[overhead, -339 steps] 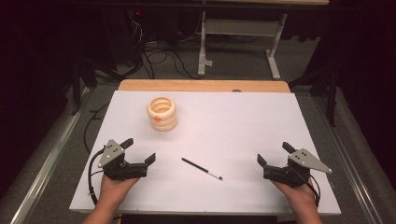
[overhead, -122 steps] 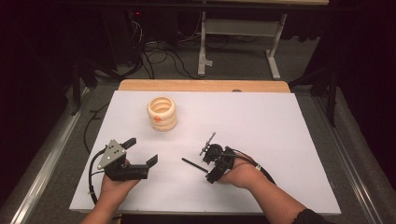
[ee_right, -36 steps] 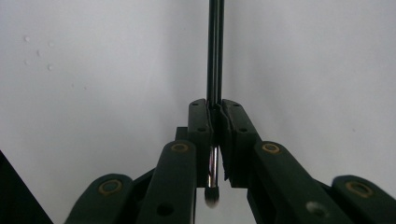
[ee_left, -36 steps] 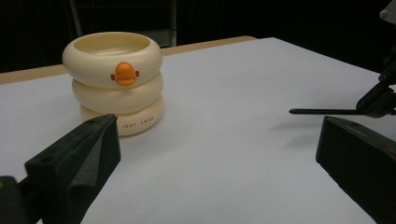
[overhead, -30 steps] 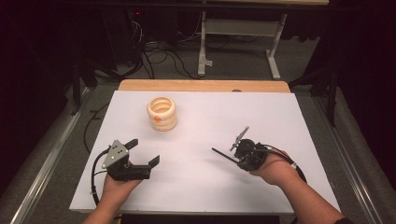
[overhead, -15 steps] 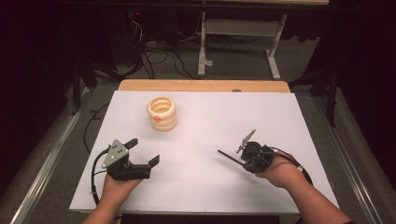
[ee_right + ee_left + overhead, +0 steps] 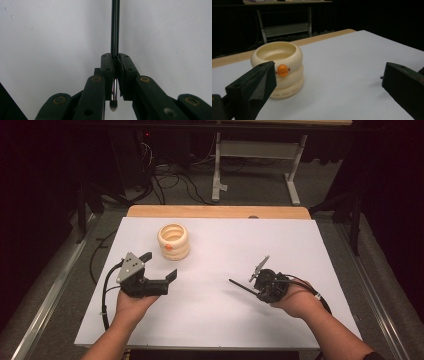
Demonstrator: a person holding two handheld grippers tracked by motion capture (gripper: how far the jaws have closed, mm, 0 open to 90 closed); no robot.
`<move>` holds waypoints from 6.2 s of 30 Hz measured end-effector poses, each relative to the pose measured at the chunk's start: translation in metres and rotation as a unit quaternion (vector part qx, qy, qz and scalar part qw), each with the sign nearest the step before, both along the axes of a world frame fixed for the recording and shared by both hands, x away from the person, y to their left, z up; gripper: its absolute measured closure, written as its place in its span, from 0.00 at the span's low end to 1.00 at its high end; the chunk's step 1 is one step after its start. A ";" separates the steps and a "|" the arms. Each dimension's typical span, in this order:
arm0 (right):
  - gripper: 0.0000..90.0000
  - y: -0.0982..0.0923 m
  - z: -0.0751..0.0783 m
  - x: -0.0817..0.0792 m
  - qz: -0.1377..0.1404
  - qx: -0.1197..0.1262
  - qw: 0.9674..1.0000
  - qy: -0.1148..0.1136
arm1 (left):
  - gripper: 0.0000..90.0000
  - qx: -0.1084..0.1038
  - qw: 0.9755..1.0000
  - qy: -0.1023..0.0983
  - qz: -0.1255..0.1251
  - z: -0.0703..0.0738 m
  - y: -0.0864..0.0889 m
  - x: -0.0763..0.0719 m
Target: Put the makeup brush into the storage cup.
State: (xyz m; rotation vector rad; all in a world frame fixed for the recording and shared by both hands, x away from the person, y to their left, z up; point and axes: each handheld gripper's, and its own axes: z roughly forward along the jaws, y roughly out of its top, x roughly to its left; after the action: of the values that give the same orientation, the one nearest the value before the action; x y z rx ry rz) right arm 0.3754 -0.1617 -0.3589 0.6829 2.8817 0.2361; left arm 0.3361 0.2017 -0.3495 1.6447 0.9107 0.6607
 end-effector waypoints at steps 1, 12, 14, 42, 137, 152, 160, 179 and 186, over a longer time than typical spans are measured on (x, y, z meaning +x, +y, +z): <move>0.95 0.001 0.000 0.000 0.000 0.001 1.000 -0.002 | 0.00 0.003 1.000 -0.002 -0.001 0.004 -0.001 0.003; 0.95 0.011 -0.001 0.003 0.004 -0.005 1.000 0.003 | 0.01 0.005 1.000 -0.014 -0.010 0.010 -0.024 0.029; 0.95 0.012 -0.001 0.004 0.003 -0.004 1.000 0.003 | 0.01 0.002 1.000 -0.007 -0.011 0.001 -0.028 0.030; 0.95 0.010 0.008 -0.001 0.000 0.010 1.000 -0.008 | 0.01 0.050 0.998 0.036 -0.020 -0.073 -0.035 0.027; 0.95 0.062 0.006 -0.014 0.079 -0.034 0.996 0.004 | 0.58 0.502 0.813 -0.263 -0.135 -0.092 -0.110 -0.030; 0.95 0.073 0.008 -0.015 0.094 -0.040 0.995 0.007 | 0.70 0.506 0.811 -0.258 -0.144 -0.098 -0.113 -0.029; 0.95 0.079 0.008 -0.016 0.102 -0.036 0.994 0.003 | 0.81 0.506 0.813 -0.254 -0.139 -0.098 -0.113 -0.030; 0.95 0.082 0.008 -0.016 0.103 -0.037 0.994 0.003 | 0.90 0.538 0.790 -0.254 -0.144 -0.098 -0.114 -0.032; 0.95 0.082 0.010 -0.016 0.101 -0.040 0.994 0.001 | 0.92 0.536 0.791 -0.257 -0.148 -0.099 -0.115 -0.032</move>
State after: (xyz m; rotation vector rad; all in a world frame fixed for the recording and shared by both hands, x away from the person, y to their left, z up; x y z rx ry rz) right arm 0.3594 -0.0800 -0.3487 0.3784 2.9444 0.1444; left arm 0.3046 0.0872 -0.4489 2.3062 -0.2445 1.4643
